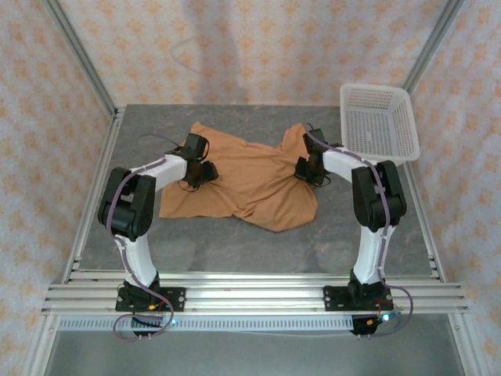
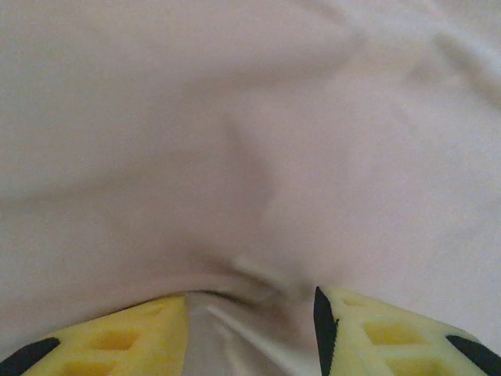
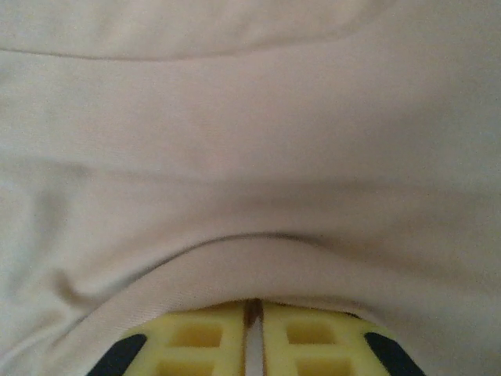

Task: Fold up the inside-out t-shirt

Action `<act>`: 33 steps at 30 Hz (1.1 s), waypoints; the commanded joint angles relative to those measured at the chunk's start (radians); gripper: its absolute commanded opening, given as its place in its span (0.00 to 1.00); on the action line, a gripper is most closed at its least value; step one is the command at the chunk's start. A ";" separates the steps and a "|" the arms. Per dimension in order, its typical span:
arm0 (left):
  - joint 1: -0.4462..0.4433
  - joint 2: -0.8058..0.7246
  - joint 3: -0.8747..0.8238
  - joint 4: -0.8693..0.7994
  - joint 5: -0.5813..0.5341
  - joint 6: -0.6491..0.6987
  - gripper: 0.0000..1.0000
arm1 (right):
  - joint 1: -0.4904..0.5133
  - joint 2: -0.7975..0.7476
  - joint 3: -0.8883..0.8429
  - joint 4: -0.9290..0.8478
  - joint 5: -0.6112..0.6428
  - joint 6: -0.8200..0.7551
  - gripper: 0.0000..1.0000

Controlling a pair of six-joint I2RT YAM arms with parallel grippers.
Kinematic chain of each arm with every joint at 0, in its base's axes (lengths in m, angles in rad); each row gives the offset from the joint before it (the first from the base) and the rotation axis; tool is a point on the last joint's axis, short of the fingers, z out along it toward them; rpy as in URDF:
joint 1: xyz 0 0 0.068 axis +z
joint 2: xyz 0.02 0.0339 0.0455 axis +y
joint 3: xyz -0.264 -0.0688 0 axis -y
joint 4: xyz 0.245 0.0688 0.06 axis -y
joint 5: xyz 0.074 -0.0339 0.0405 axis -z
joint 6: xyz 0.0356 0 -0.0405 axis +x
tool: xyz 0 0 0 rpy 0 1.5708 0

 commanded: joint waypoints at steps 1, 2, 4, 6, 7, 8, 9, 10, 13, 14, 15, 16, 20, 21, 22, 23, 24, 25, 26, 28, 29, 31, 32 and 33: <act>-0.027 -0.113 0.008 -0.079 -0.085 0.042 0.49 | 0.010 -0.082 -0.021 -0.090 0.004 -0.050 0.28; -0.040 -0.169 -0.008 -0.112 -0.113 0.067 0.51 | 0.020 -0.145 -0.057 -0.099 0.008 -0.060 0.35; -0.060 -0.278 -0.064 -0.166 -0.160 0.081 0.55 | 0.049 -0.269 -0.148 -0.113 0.026 -0.068 0.44; -0.059 -0.373 -0.137 -0.208 -0.185 0.070 0.58 | 0.086 -0.386 -0.251 -0.120 0.037 -0.061 0.47; -0.057 -0.421 -0.175 -0.226 -0.191 0.067 0.58 | 0.108 -0.443 -0.307 -0.118 0.041 -0.050 0.48; -0.055 -0.457 -0.212 -0.238 -0.193 0.063 0.59 | 0.132 -0.490 -0.358 -0.115 0.041 -0.033 0.48; -0.051 -0.485 -0.245 -0.239 -0.186 0.054 0.60 | 0.150 -0.525 -0.396 -0.111 0.036 -0.015 0.48; -0.047 -0.510 -0.282 -0.229 -0.171 0.054 0.60 | 0.171 -0.558 -0.435 -0.105 0.028 0.005 0.48; -0.025 -0.539 -0.371 -0.179 -0.139 0.013 0.62 | 0.220 -0.609 -0.500 -0.088 0.027 0.053 0.50; -0.017 -0.536 -0.387 -0.164 -0.131 0.010 0.62 | 0.233 -0.610 -0.510 -0.076 0.026 0.062 0.51; -0.009 -0.527 -0.399 -0.148 -0.117 0.009 0.63 | 0.243 -0.603 -0.517 -0.064 0.025 0.071 0.51; -0.004 -0.513 -0.410 -0.129 -0.104 0.011 0.63 | 0.251 -0.589 -0.516 -0.058 0.028 0.076 0.52; 0.011 -0.447 -0.422 -0.074 -0.093 0.016 0.65 | 0.273 -0.504 -0.496 -0.046 0.091 0.069 0.52; 0.017 -0.423 -0.421 -0.063 -0.091 0.014 0.65 | 0.273 -0.476 -0.491 -0.039 0.106 0.063 0.52; 0.023 -0.399 -0.421 -0.049 -0.085 0.015 0.65 | 0.273 -0.448 -0.489 -0.033 0.123 0.059 0.52; 0.028 -0.378 -0.421 -0.035 -0.080 0.015 0.65 | 0.273 -0.425 -0.483 -0.030 0.131 0.053 0.51; 0.034 -0.352 -0.419 -0.020 -0.076 0.013 0.65 | 0.273 -0.401 -0.476 -0.030 0.135 0.050 0.49; 0.041 -0.327 -0.416 -0.008 -0.071 0.013 0.65 | 0.276 -0.382 -0.466 -0.033 0.135 0.047 0.45; 0.047 -0.308 -0.413 0.000 -0.067 0.014 0.64 | 0.275 -0.374 -0.461 -0.036 0.136 0.043 0.37; 0.062 -0.271 -0.413 0.024 -0.065 0.016 0.58 | 0.275 -0.383 -0.452 -0.051 0.136 0.041 0.16; 0.070 -0.259 -0.414 0.031 -0.064 0.020 0.49 | 0.275 -0.401 -0.450 -0.061 0.132 0.041 0.08; 0.097 -0.235 -0.412 0.040 -0.049 0.033 0.14 | 0.276 -0.460 -0.442 -0.099 0.102 0.041 0.00; 0.105 -0.233 -0.416 0.044 -0.033 0.038 0.04 | 0.275 -0.491 -0.436 -0.124 0.075 0.040 0.00; 0.113 -0.239 -0.412 0.035 -0.038 0.041 0.00 | 0.276 -0.532 -0.426 -0.158 0.041 0.036 0.00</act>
